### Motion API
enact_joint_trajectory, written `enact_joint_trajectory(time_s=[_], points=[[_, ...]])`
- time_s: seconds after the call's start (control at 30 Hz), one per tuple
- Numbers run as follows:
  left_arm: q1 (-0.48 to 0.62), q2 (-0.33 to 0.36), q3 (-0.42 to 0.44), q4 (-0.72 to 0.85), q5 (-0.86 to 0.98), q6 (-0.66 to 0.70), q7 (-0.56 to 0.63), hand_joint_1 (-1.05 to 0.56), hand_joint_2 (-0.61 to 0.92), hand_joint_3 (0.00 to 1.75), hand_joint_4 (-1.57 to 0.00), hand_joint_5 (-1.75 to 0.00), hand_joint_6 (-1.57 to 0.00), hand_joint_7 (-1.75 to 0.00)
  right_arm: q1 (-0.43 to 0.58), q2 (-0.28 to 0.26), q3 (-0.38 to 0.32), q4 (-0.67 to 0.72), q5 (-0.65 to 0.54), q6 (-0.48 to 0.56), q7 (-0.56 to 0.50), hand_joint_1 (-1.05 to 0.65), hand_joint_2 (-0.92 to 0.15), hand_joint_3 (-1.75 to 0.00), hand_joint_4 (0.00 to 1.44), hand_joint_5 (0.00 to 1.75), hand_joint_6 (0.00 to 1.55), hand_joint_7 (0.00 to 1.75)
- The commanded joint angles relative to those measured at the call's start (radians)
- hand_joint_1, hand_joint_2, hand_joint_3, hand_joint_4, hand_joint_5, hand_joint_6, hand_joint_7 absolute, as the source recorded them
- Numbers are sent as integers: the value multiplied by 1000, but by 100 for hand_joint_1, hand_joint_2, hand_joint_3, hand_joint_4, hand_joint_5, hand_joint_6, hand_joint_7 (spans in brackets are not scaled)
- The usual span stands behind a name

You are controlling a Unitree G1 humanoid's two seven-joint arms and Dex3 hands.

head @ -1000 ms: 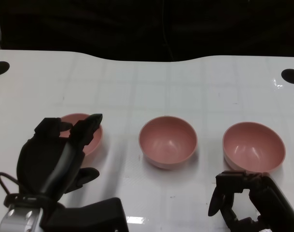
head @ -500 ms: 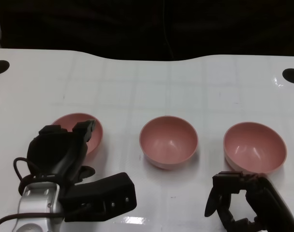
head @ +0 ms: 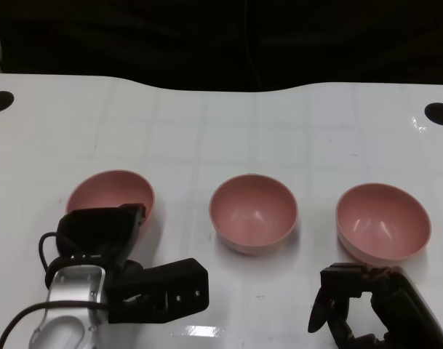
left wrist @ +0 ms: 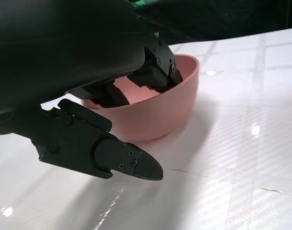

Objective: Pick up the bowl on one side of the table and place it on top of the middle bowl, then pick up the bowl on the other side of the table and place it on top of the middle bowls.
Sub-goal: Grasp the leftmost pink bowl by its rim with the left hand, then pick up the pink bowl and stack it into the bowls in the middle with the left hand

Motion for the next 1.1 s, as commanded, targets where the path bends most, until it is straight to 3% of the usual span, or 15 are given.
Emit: enact_joint_trajectory(time_s=[0.03,0.07,0.1,0.17,0.2,0.23,0.3,0.4,0.47,0.5,0.53,0.6,0.67,0.83,1.1], points=[[-32,30,-5,60,-37,-37,48,-38,92,5,-93,-23,-70,-6,3,-10,-5,-5,7,-6,-4,19,-15,-164,96,166,94,138],[-45,33,-8,91,-47,-54,71,-38,92,5,-95,-24,-71,-6,2,-9,-4,-4,7,-6,-4,19,-15,-164,97,166,94,137],[-60,39,-9,128,-58,-91,120,-33,92,9,-102,-31,-85,-9,0,-10,-3,0,10,-8,-2,19,-15,-165,96,166,94,137],[-83,49,-13,187,-76,-155,206,-29,92,14,-97,-64,-105,-7,-3,-12,-2,2,13,-9,2,18,-14,-166,96,165,94,138],[-91,54,-15,210,-84,-185,245,-27,92,16,-85,-119,-116,-9,-2,-12,-2,0,15,-5,4,18,-14,-166,96,165,94,138],[-98,57,-18,229,-90,-204,271,-26,92,17,-78,-146,-121,-12,-1,-12,-2,-2,17,-2,6,18,-14,-167,96,165,94,137],[-108,61,-23,254,-100,-226,301,-25,92,17,-73,-169,-125,-16,1,-11,-2,-3,18,0,7,18,-13,-167,96,165,94,137],[-118,67,-28,283,-114,-276,385,-25,92,18,-71,-174,-126,-17,4,-11,-2,-5,22,2,11,18,-13,-167,96,165,94,137],[-122,81,-30,292,-115,-340,496,-27,92,16,-83,-174,-100,-75,8,-10,-2,-8,22,3,10,18,-14,-167,96,167,94,137],[-125,85,-32,292,-113,-355,525,-27,92,17,-84,-175,-93,-86,9,-10,-2,-10,23,4,12,19,-14,-166,95,167,94,137],[-126,88,-35,288,-110,-361,545,-27,92,18,-83,-175,-93,-82,10,-10,-2,-12,24,5,13,19,-14,-166,95,168,94,137],[-128,95,-40,271,-105,-374,571,-23,86,29,-84,-175,-77,-132,13,-10,-2,-17,22,8,15,20,-14,-166,94,169,94,136],[-128,101,-47,244,-97,-376,572,-23,74,51,-84,-175,-75,-137,15,-9,-3,-24,19,14,15,20,-14,-166,94,169,94,136],[-120,104,-44,150,-120,-412,543,-23,52,95,-83,-175,-64,-172,10,-7,-2,-19,22,18,15,21,-14,-167,94,169,95,136],[-135,86,-45,71,-187,-496,456,-18,44,99,-85,-175,-66,-175,-2,-7,0,-2,19,17,14,21,-13,-168,94,167,94,135]])
